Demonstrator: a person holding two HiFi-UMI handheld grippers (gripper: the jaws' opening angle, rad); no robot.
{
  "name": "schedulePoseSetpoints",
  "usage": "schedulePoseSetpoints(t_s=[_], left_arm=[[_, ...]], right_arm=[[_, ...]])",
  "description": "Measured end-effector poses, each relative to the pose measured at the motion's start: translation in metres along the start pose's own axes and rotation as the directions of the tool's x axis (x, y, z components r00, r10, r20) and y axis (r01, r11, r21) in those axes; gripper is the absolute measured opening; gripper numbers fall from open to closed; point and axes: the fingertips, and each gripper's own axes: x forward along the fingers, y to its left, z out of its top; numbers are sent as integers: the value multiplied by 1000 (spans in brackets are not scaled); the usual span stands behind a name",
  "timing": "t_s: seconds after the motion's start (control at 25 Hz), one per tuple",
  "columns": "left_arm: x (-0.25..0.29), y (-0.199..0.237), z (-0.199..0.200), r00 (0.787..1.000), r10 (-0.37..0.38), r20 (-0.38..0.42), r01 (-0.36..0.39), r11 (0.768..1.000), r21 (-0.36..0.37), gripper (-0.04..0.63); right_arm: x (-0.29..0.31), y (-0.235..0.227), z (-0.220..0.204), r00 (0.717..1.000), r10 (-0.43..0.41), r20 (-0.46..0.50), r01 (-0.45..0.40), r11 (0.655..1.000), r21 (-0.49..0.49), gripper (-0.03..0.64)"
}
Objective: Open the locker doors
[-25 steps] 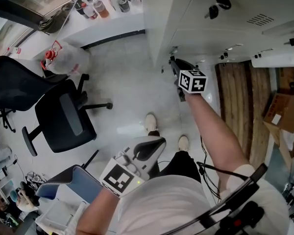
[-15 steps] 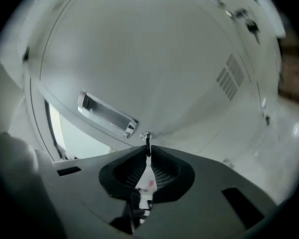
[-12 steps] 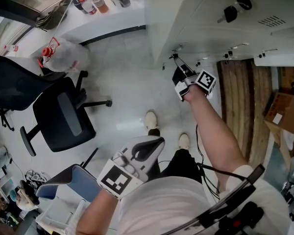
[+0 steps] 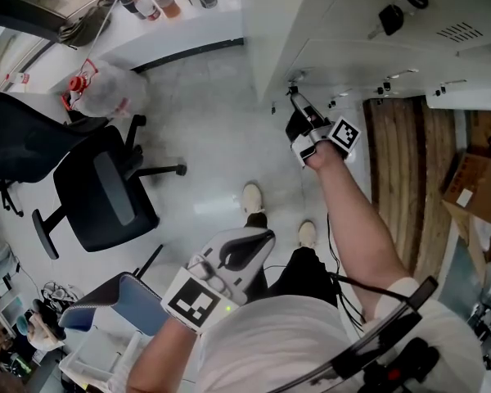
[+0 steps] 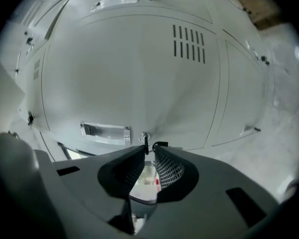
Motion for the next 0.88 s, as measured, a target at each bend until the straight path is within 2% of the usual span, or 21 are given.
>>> schedulePoseSetpoints(t_s=[0.08, 0.12, 0.16, 0.2, 0.24, 0.28, 0.32, 0.4, 0.44, 0.52, 0.56, 0.6, 0.64, 0.72, 0.88], left_arm=[[1, -1, 0, 1000, -2, -1, 2, 1000, -3, 12], [2, -3, 0, 1000, -4, -2, 4, 1000, -2, 12], [3, -4, 1, 1000, -6, -1, 6, 1000, 1, 12], [4, -5, 2, 1000, -8, 0, 8, 1000, 5, 12], [5, -6, 4, 1000, -10, 2, 10, 1000, 8, 12], [7, -8, 6, 1000, -11, 5, 11, 1000, 10, 12], [8, -9, 8, 1000, -12, 9, 12, 1000, 12, 12], [11, -12, 11, 1000, -16, 16, 16, 1000, 16, 12], [11, -13, 13, 1000, -18, 17, 18, 1000, 18, 12], [13, -16, 15, 1000, -21, 22, 21, 1000, 22, 12], [13, -18, 16, 999, -22, 24, 22, 999, 24, 12], [14, -20, 17, 999, -23, 26, 22, 999, 26, 12], [15, -21, 18, 999, -23, 28, 22, 999, 28, 12], [15, -23, 19, 999, -21, 31, 21, 999, 30, 12], [9, -21, 15, 999, -12, 32, 11, 1000, 15, 12]], right_arm=[[0, -1, -5, 995, -69, -69, 58, 987, -150, 42], [-2, -3, -7, 989, -112, -99, 89, 974, -207, 82], [-5, -5, -9, 981, -155, -117, 123, 962, -243, 154], [-8, -6, -9, 973, -195, -127, 154, 948, -280, 173], [-11, -6, -8, 963, -237, -128, 181, 921, -345, 173], [-15, -3, -5, 952, -282, -118, 204, 873, -443, 173], [-18, 4, -1, 941, -324, -95, 219, 799, -561, 165], [-18, 32, 3, 930, -365, -36, 207, 604, -770, 123], [-15, 49, 2, 931, -364, -15, 185, 508, -841, 121], [-6, 77, -3, 934, -356, 7, 136, 340, -930, 123], [-1, 87, -5, 935, -354, 12, 116, 273, -955, 123], [4, 94, -7, 936, -353, 16, 100, 222, -970, 123], [9, 98, -9, 935, -353, 17, 89, 187, -978, 123], [15, 99, -10, 934, -358, 22, 80, 150, -985, 123], [24, 99, -9, 932, -361, 43, 96, 130, -987, 123]])
